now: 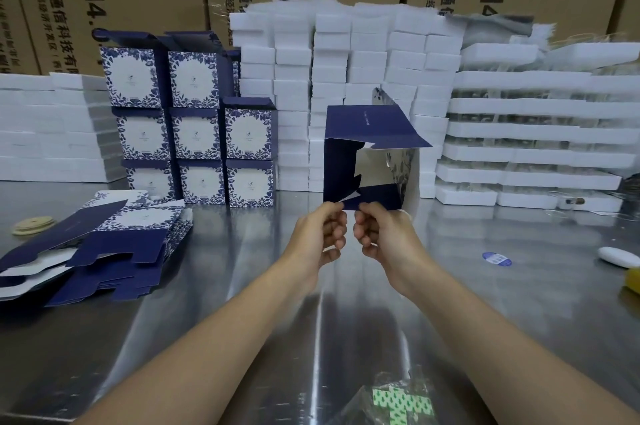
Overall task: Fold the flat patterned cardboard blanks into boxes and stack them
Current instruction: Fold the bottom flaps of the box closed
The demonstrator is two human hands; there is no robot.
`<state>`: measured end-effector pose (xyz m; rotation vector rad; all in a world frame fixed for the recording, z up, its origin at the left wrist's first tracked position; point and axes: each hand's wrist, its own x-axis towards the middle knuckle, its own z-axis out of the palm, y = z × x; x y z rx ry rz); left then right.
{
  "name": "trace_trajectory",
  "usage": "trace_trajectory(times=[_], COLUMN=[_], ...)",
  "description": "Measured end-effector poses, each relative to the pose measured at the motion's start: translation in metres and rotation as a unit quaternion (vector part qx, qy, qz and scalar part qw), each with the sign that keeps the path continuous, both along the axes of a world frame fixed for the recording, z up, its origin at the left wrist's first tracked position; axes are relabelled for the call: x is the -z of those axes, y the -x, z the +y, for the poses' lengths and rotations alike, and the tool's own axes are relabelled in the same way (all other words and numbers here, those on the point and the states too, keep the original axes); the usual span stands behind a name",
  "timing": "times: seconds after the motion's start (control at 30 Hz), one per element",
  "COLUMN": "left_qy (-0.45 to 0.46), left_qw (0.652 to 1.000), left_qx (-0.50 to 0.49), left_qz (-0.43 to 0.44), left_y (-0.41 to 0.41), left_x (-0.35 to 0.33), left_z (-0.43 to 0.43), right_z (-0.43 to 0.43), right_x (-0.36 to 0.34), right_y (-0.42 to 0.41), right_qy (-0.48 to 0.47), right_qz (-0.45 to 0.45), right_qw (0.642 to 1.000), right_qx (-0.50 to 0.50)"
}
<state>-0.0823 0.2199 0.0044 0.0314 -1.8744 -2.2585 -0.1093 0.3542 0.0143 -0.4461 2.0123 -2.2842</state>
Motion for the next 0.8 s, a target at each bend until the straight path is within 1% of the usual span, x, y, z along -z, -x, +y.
trace_trajectory(times=[0.07, 0.23, 0.47, 0.6, 0.8], left_qy=[0.019, 0.028, 0.029, 0.014, 0.044], left_qw=[1.0, 0.999, 0.999, 1.0, 0.999], left_qx=[-0.006, -0.031, -0.021, 0.003, 0.01], left_qz=[0.012, 0.024, 0.012, -0.006, 0.022], left_y=[0.0009, 0.0042, 0.0035, 0.0038, 0.0061], left_x=[0.0022, 0.0029, 0.0044, 0.0042, 0.0057], left_z=[0.0012, 0.0004, 0.0007, -0.0008, 0.0001], right_z=[-0.0025, -0.0013, -0.0038, -0.003, -0.0038], right_x=[0.001, -0.0004, 0.0022, 0.0037, 0.0043], right_y=[-0.0019, -0.0035, 0.0007, 0.0012, -0.0005], right_qy=[-0.013, -0.03, -0.011, -0.015, -0.03], right_qz=[0.009, 0.005, 0.001, 0.001, 0.005], right_qw=[1.0, 0.999, 1.0, 1.0, 0.999], right_qx=[-0.011, -0.025, 0.024, -0.002, -0.026])
